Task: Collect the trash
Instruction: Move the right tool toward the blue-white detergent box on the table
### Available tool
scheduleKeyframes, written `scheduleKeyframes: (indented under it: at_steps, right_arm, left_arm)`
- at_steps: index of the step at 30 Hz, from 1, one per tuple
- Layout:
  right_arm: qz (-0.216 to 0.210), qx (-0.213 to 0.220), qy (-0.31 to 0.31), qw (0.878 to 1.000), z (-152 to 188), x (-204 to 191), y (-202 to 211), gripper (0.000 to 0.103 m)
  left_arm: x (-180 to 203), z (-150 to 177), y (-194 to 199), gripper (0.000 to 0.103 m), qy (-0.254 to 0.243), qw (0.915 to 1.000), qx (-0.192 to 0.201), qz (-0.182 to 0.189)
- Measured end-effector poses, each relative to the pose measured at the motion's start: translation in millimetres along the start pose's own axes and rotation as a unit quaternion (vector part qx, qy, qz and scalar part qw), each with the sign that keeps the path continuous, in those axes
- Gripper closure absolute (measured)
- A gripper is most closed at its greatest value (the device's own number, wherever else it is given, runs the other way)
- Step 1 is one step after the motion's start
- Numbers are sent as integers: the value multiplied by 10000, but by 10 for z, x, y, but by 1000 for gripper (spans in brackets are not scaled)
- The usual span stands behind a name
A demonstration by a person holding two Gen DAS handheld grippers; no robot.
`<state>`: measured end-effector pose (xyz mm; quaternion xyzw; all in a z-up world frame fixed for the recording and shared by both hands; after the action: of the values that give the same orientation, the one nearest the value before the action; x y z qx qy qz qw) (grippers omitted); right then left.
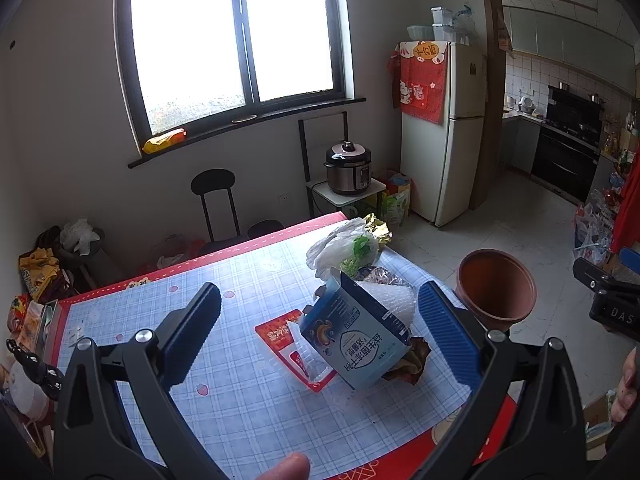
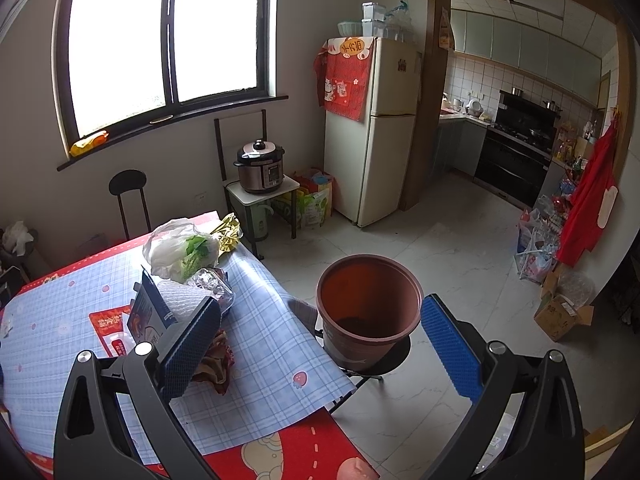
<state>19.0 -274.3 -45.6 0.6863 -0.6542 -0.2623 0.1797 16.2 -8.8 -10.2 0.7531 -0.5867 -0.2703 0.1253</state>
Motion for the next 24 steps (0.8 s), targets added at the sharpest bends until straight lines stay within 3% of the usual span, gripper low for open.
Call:
scheduleKeyframes:
  at_steps: [3,5,9,14,18,22,24]
  right_arm:
    - [-66,-78,-73,9999,12,42,-71,5]
    - [-126,-138,-119,9998,28,71,-133,5]
    - [-230,-336,-158,9990,89,149,-311,5]
    - [-306,-700,-136,9970,196,242,-618,5]
    - [-734,-896,-47,9933,286,307,-884,5]
    - [-1634,-1178,-25,9795,365,332,-1190,5]
    - [-1865,-1220,42,9748,406,286,-1309,5]
  left_arm:
    - [65,-11,5,5,-217,9997,51,-111]
    - [81,-25,-50,5,-167,9998,-113,-24]
    - [20,-15,-182,5,320,9989,-303,156]
    - [-5,62,-407,5,420,9973,-585,-167]
    - [-142,171,-636,6,912,9915,-909,-195]
    - [-257,351,-729,5,1111,9859,-1172,-437]
    - [-298,443,-736,5,1197,9839,-1224,-513]
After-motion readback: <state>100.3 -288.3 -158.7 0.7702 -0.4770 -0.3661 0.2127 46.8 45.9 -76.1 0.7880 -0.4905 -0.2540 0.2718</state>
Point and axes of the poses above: each gripper's, at about its wrist camera, not at the fingertips, and y roughly against the way its jaws point, x to its right, z to its underside, the point moved 1 cm from there along -y, roughly the way its jaws point, and after that the axes turned 14 degrees about -z, right-handed, at the moved point
